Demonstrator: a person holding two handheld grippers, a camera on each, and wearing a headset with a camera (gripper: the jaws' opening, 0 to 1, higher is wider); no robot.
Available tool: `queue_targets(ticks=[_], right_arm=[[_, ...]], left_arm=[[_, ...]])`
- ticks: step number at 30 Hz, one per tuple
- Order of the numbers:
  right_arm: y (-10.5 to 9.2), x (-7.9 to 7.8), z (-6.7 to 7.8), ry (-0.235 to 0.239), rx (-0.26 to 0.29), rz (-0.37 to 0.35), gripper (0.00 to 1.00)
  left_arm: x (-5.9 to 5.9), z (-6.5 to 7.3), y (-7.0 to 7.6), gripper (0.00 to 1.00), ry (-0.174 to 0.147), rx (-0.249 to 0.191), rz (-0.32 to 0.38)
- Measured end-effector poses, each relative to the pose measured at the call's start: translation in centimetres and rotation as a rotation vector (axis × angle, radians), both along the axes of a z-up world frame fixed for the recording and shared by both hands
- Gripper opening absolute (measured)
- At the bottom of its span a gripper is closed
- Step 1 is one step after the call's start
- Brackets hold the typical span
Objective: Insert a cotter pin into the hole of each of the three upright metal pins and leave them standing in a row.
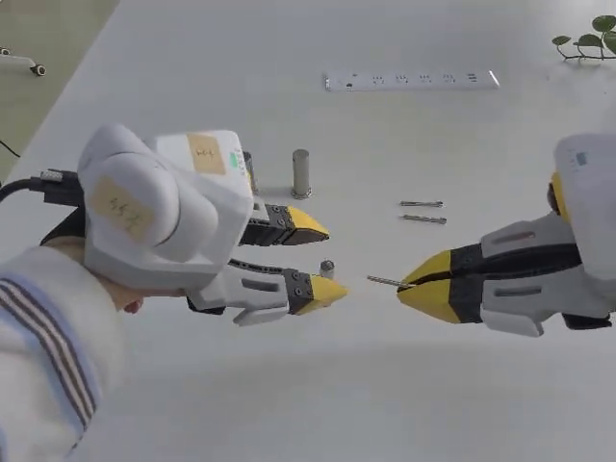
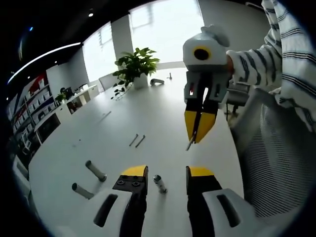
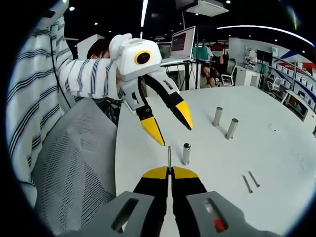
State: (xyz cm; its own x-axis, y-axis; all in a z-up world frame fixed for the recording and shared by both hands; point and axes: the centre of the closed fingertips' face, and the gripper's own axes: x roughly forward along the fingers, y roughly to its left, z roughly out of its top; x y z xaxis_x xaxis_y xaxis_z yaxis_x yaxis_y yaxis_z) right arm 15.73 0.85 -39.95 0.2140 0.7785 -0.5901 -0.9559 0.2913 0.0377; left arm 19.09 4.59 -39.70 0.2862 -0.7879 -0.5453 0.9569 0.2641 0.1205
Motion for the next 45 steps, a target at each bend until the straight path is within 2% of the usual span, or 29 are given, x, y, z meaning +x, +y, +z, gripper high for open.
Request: queue_targets(ticks=[3,5,14,17,24,32,34,40,45], right_arm=[[-0.3,0.7,-0.7,-0.004,-0.034,0.001,0.00],[-0.5,1.1,-1.1,0.010,-0.051,-0.005,0.00],[-0.6,2.7,-2.4,-0.006,-0.125,0.022,0.00],[-0.5,3.0,-2.8,-0.012,-0.148,0.028,0.00],[0.0,3.4,-3.7,-0.022,-0.191,0.056,0.00],[0.8,3.9,-4.3,-0.019,-0.207,0.079,0.00],[0.8,4.3,-4.5,-0.022,-0.217,0.088,0.00],[1.1,4.3,-4.5,-0.025,-0.214,0.108,0.00],[1.3,4.3,-4.4,-0.029,-0.213,0.116,0.00]], left_arm=[[0.9,-0.4,0.4,0.24,-0.004,0.007,0.048],[1.0,-0.7,0.5,0.21,0.020,-0.001,0.058],[1.6,-1.6,0.6,0.17,0.053,-0.005,0.084],[1.8,-2.0,0.7,0.20,0.069,0.000,0.089],[1.9,-2.7,0.6,0.16,0.086,0.013,0.079],[1.7,-3.7,0.2,0.12,0.107,0.033,0.065],[1.6,-3.8,0.2,0.11,0.109,0.033,0.062],[1.9,-4.0,0.3,0.06,0.110,0.029,0.071],[1.8,-3.9,0.2,0.05,0.112,0.018,0.072]])
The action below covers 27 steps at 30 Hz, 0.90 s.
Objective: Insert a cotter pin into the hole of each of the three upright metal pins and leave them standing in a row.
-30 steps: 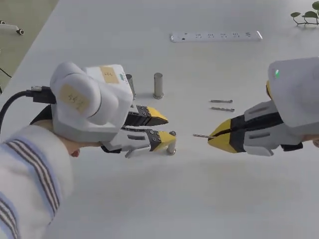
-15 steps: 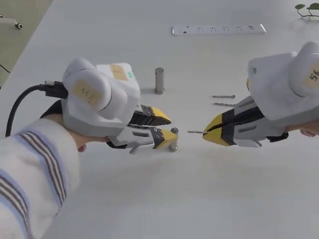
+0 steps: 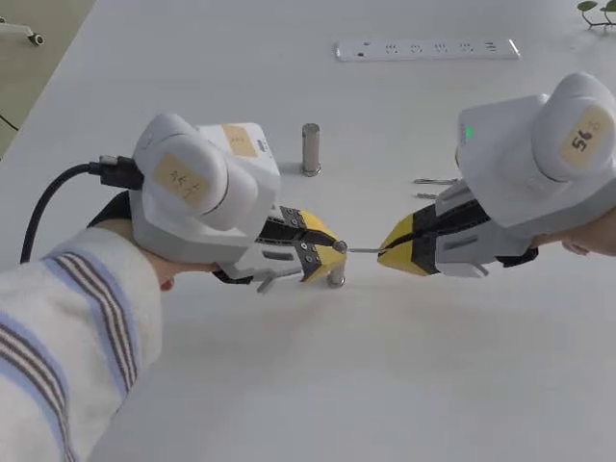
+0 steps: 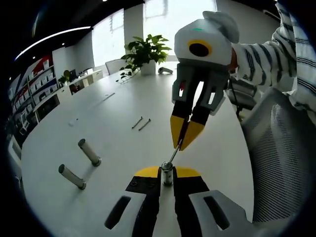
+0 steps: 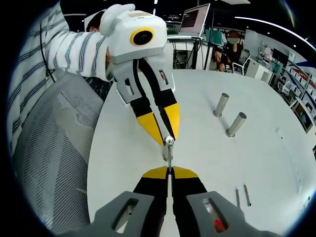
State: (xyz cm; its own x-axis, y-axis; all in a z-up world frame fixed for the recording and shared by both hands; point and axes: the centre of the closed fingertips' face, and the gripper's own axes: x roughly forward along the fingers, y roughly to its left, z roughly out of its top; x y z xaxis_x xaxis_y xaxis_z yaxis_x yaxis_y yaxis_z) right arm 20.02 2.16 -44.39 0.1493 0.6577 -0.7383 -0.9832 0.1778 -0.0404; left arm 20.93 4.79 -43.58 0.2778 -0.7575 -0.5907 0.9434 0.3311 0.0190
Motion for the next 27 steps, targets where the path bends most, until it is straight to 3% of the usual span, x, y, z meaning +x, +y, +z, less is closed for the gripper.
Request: queue_targets(ticks=[27], right_arm=[[1.6,0.6,-0.7,-0.014,0.000,-0.002,0.00]], left_arm=[[0.1,-0.2,0.6,0.06,0.003,0.004,0.016]])
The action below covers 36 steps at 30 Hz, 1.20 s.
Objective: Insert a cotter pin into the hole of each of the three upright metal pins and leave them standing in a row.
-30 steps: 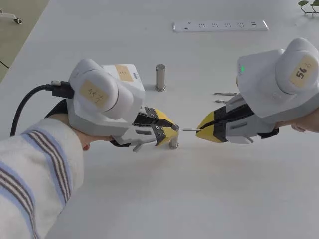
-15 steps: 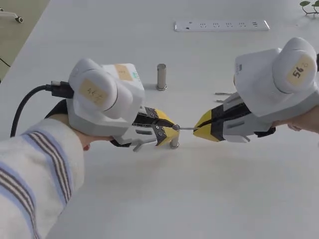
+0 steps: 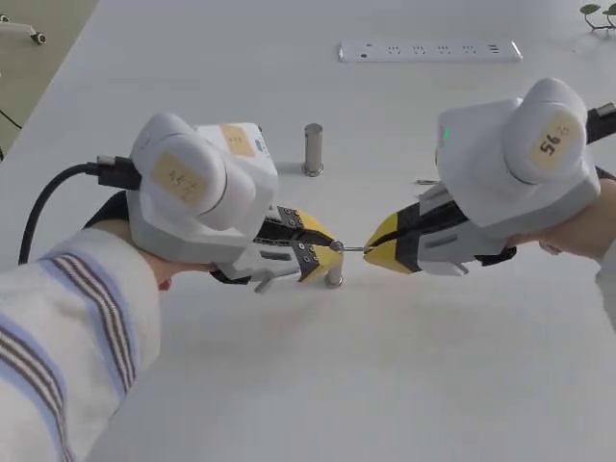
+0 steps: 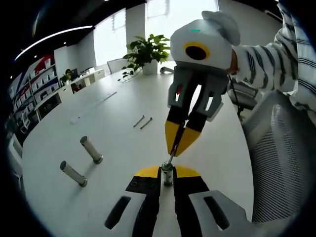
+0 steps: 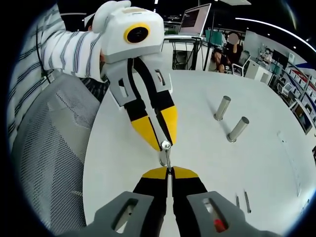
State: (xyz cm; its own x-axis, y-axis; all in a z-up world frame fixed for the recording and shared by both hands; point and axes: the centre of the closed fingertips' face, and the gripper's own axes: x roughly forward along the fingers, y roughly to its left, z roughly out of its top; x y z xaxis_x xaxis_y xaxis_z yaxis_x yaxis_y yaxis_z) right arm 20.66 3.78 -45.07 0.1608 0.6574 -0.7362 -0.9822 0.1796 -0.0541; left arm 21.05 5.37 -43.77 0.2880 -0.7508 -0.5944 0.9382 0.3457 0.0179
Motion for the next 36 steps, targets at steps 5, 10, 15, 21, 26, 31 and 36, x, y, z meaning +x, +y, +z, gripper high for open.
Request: queue_targets(ticks=[5,10,15,21,26,31,36], right_arm=[[0.6,-0.1,0.1,-0.002,0.003,0.010,0.00],[1.3,-0.4,0.2,0.005,0.009,0.017,0.00],[1.7,-0.5,0.1,-0.010,0.012,0.040,0.00],[1.5,0.0,0.3,-0.032,0.041,0.023,0.05],[0.5,-0.3,0.4,-0.029,0.034,0.019,0.07],[-0.2,-0.4,0.2,-0.025,0.016,0.008,0.04],[0.2,-0.4,0.6,-0.024,0.033,0.002,0.00]], left_arm=[[0.0,0.0,0.0,0.06,-0.001,0.002,0.001],[0.0,-0.1,-0.1,0.06,0.002,0.001,0.004],[0.0,-0.1,-0.2,0.06,-0.004,0.010,-0.001],[0.0,-0.1,0.0,0.06,-0.007,0.015,0.001],[-0.1,0.0,-0.1,0.06,-0.012,0.015,0.000],[-0.1,0.1,0.0,0.06,-0.012,0.011,0.009],[-0.2,0.1,0.0,0.05,-0.010,0.012,0.013]])
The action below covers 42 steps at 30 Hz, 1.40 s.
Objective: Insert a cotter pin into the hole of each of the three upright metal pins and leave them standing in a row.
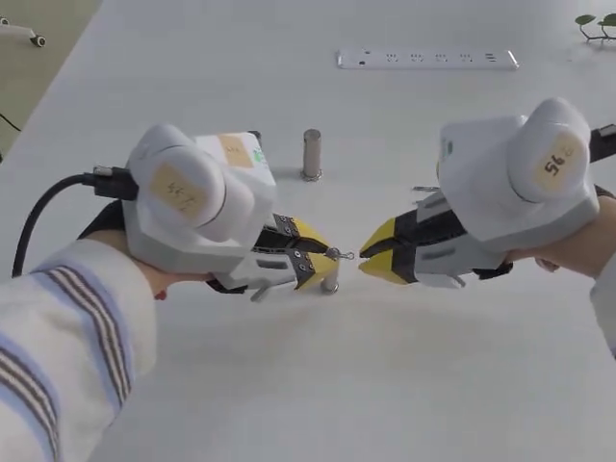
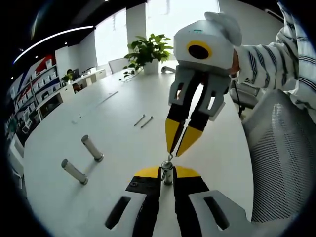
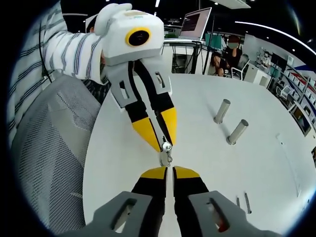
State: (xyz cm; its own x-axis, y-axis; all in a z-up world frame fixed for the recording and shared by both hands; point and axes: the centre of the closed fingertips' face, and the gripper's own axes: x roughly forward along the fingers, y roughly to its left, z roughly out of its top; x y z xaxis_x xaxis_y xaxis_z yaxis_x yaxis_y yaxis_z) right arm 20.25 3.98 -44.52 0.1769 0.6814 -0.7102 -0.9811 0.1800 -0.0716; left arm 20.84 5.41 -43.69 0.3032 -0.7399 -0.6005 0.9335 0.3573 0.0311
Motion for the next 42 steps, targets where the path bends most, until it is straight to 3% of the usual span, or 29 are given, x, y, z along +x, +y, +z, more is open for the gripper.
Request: queue_targets(ticks=[19,25,27,32,35,37,39,42], right_arm=[[1.1,0.2,0.6,0.003,0.040,-0.023,0.00],[0.8,0.1,0.4,0.002,0.028,-0.026,0.00],[0.6,-0.1,0.4,0.003,0.030,-0.033,0.01],[0.9,-0.5,0.4,0.020,0.080,-0.061,0.05],[1.1,-0.6,0.2,0.040,0.115,-0.081,0.08],[1.2,-0.7,0.1,0.048,0.125,-0.088,0.09],[1.4,-0.6,0.0,0.067,0.152,-0.109,0.10],[1.7,-0.4,0.0,0.081,0.192,-0.127,0.10]], left_arm=[[0.0,0.0,0.1,0.05,0.000,-0.005,0.008],[-0.1,0.3,0.2,0.06,0.018,-0.034,0.025],[-0.1,0.5,0.4,0.11,0.020,-0.045,0.034],[-0.8,1.7,0.8,0.27,0.048,-0.146,0.086],[-0.9,2.3,1.5,0.43,0.035,-0.179,0.139],[-1.0,2.8,2.0,0.49,0.018,-0.210,0.172],[-1.4,3.1,2.5,0.53,0.024,-0.236,0.193],[-1.7,2.8,3.6,0.55,0.036,-0.236,0.234]])
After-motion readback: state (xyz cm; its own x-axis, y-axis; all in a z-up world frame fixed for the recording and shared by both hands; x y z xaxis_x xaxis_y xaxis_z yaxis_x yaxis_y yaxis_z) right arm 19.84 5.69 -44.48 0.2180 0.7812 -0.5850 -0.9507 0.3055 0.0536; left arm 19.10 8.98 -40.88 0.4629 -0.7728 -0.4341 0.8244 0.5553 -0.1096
